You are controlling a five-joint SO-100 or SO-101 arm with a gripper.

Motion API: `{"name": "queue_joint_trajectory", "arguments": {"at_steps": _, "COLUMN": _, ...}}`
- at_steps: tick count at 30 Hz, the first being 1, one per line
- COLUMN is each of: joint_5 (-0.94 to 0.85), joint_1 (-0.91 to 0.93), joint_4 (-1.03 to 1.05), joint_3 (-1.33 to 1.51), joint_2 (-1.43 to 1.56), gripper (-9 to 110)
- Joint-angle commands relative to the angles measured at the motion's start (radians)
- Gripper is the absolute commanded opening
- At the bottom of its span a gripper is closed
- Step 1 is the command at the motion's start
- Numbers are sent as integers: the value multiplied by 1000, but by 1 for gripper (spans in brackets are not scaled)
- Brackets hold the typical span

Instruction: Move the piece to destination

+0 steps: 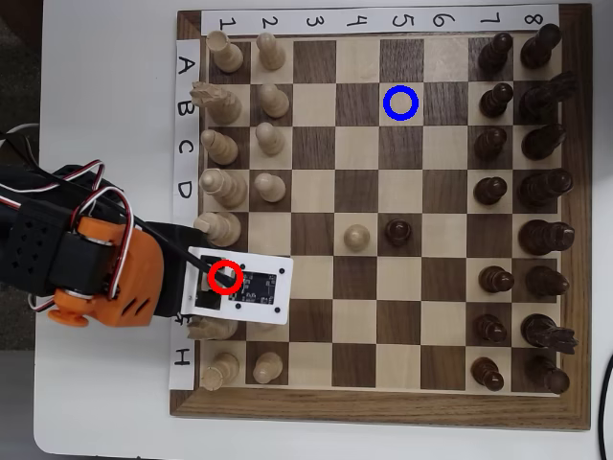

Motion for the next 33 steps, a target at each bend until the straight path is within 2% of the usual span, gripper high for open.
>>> {"name": "queue_joint_trajectory", "arguments": {"at_steps": 1, "joint_5": -6, "joint_1": 8, "joint_4": -9, "joint_3": -5, "joint_2": 9, "gripper": 0}}
{"name": "queue_joint_trajectory", "arguments": {"at_steps": 33, "joint_5": -41, "joint_1": 37, "joint_4": 132, "joint_3": -201, "joint_2": -2, "gripper": 0}}
